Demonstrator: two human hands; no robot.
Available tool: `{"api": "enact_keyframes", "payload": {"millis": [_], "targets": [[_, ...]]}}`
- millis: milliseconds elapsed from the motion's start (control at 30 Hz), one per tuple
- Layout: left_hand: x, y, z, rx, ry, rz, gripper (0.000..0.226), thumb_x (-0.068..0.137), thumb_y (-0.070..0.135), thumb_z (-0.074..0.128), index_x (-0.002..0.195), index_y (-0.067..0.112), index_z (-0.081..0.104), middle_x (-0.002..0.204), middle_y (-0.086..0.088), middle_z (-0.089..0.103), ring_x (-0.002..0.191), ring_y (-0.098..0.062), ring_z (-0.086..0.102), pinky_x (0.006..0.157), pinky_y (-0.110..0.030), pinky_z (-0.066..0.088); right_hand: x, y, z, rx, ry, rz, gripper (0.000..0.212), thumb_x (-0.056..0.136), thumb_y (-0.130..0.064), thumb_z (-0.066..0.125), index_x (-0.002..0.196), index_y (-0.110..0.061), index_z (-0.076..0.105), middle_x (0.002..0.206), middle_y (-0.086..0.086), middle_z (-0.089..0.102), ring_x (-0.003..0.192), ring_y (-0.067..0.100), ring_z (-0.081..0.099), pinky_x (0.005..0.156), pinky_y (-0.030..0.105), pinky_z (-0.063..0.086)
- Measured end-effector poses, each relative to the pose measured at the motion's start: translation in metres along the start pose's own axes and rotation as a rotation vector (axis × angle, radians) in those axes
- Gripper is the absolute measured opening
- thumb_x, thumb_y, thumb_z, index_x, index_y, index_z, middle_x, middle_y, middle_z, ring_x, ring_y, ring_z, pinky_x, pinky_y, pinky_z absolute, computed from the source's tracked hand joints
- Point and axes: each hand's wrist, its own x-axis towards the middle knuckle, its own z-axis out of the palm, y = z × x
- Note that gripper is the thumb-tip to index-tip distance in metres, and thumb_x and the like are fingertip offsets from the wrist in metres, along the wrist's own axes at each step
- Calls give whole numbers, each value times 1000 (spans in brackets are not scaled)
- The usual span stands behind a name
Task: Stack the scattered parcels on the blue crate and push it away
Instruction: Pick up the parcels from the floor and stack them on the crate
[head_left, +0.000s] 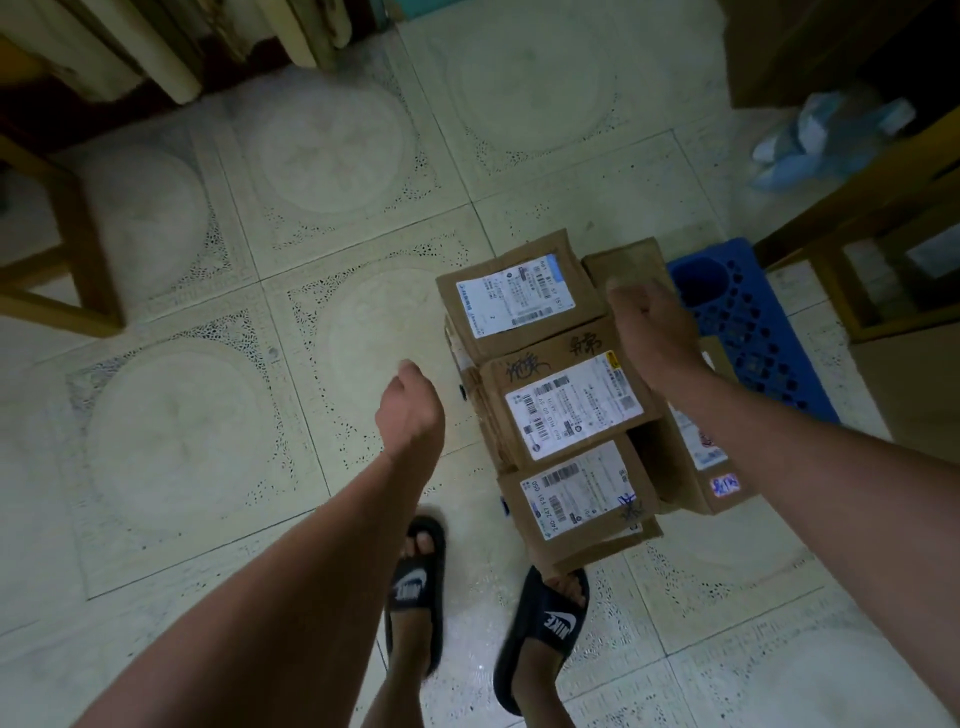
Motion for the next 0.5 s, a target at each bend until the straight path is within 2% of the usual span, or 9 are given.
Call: {"api": "enact_keyframes", "payload": {"millis": [67, 133, 167, 200, 233, 300, 367, 433, 500], "targets": [[19, 6, -2, -134, -45, -95, 66, 96, 52, 19, 124, 5, 55, 130, -18, 57, 114, -32, 56, 105, -46, 42, 13, -13, 12, -77, -20, 13, 33, 100, -47, 38, 100, -18, 54, 92, -6, 53, 83, 12, 50, 65, 23, 33], [37, 7, -1, -220, -114, -165, 66, 98, 54, 20, 134, 6, 48, 137, -15, 52, 119, -30, 51, 104, -40, 38, 28, -20, 28, -164, -5, 4, 40, 98, -48, 35, 76, -18, 50, 75, -4, 53, 72, 17, 52, 53, 25, 28], [46, 6, 2, -241, -153, -190, 68, 98, 55, 21, 142, 7, 41, 144, -14, 47, 128, -30, 47, 108, -39, 34, 36, -20, 36, -193, 20, 2, 44, 96, -51, 35, 72, -17, 49, 76, 1, 57, 75, 21, 56, 53, 25, 30], [54, 5, 7, -262, -189, -209, 69, 98, 56, 21, 148, 10, 34, 151, -13, 40, 136, -30, 40, 114, -40, 29, 43, -16, 43, -219, 35, 10, 47, 92, -55, 34, 76, -16, 54, 87, 6, 62, 83, 25, 60, 59, 26, 37], [60, 4, 12, -279, -226, -224, 69, 98, 56, 22, 151, 12, 30, 155, -11, 35, 141, -28, 35, 118, -41, 25, 47, -12, 52, -235, 48, 25, 51, 91, -58, 33, 88, -14, 60, 102, 9, 65, 95, 28, 62, 69, 28, 44], [70, 0, 21, -289, -275, -246, 69, 98, 58, 21, 153, 16, 25, 158, -7, 30, 144, -24, 30, 120, -40, 20, 51, -5, 66, -306, 86, 40, 58, 93, -59, 34, 113, -12, 62, 118, 10, 63, 105, 29, 61, 80, 31, 47], [77, -5, 31, -276, -312, -250, 69, 98, 59, 20, 154, 19, 20, 160, -4, 25, 146, -22, 26, 121, -39, 17, 52, -1, 73, -410, 156, 3, 58, 95, -57, 35, 114, -10, 62, 116, 11, 64, 102, 29, 62, 78, 32, 47], [77, -8, 41, -267, -357, -246, 68, 98, 60, 18, 154, 20, 17, 161, -3, 21, 147, -21, 23, 119, -38, 16, 56, 1, 75, -477, 205, -12, 58, 94, -58, 35, 111, -10, 63, 114, 12, 65, 101, 30, 63, 82, 37, 50], [73, -7, 51, -277, -389, -220, 66, 99, 58, 17, 153, 20, 23, 158, -2, 29, 144, -19, 29, 116, -34, 20, 58, 2, 75, -483, 196, -17, 55, 94, -55, 36, 111, -11, 64, 115, 11, 65, 102, 30, 63, 82, 36, 49]]}}
